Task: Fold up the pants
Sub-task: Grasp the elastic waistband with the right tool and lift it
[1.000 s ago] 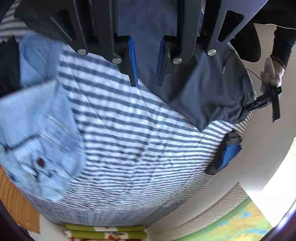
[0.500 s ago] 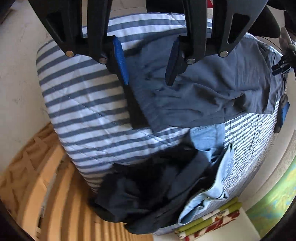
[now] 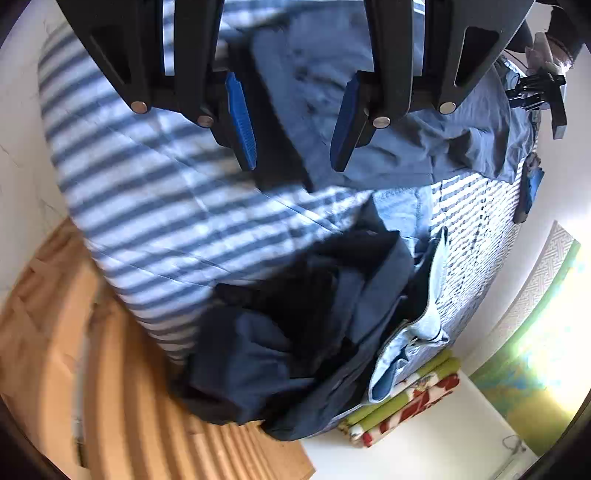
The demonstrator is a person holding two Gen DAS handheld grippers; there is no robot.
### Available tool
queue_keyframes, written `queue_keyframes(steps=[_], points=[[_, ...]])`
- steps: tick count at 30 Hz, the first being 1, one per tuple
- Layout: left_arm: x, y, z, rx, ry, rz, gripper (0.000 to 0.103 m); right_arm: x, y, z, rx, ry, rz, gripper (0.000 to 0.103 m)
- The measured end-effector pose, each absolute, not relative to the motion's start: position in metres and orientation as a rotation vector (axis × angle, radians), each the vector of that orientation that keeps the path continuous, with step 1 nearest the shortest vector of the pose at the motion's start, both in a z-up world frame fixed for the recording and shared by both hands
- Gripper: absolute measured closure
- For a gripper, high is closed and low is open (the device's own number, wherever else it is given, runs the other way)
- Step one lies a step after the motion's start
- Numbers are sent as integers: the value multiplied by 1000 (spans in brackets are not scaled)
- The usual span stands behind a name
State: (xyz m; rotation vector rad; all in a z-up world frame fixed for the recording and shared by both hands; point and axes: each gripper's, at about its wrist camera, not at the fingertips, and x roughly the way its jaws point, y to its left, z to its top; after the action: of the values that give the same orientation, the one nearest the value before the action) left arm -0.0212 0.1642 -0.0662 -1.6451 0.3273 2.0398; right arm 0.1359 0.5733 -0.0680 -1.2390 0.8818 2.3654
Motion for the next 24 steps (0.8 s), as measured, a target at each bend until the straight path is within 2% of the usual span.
queue_keyframes(steps=[3, 5, 6, 8, 9, 13, 16, 17, 22, 24], points=[[-20, 168, -68, -1645, 333, 2039, 63, 117, 567, -77, -1297, 859, 2380, 66], [-21, 171, -71, -1646, 341, 2037, 62, 115, 560, -77, -1317, 774, 2369, 97], [-21, 173, -72, -1648, 341, 2037, 62, 119, 561, -75, -1287, 751, 2356, 97], [-21, 175, -73, -1647, 340, 2036, 60, 135, 580, -79, -1179, 942, 2293, 97], [-21, 176, -73, -1646, 342, 2036, 59, 136, 582, -84, -1189, 976, 2288, 97], [-19, 184, -77, -1641, 364, 2034, 58, 136, 570, -79, -1232, 876, 2281, 91], [-18, 186, -77, -1644, 370, 2027, 58, 149, 573, -67, -1183, 891, 2293, 65], [-18, 186, -75, -1647, 376, 2027, 58, 153, 572, -65, -1187, 895, 2305, 62], [-17, 206, -35, -1529, 355, 2035, 58, 167, 571, -83, -1338, 937, 2306, 62], [-20, 224, -16, -1451, 391, 2035, 58, 168, 572, -94, -1361, 1014, 2294, 62]])
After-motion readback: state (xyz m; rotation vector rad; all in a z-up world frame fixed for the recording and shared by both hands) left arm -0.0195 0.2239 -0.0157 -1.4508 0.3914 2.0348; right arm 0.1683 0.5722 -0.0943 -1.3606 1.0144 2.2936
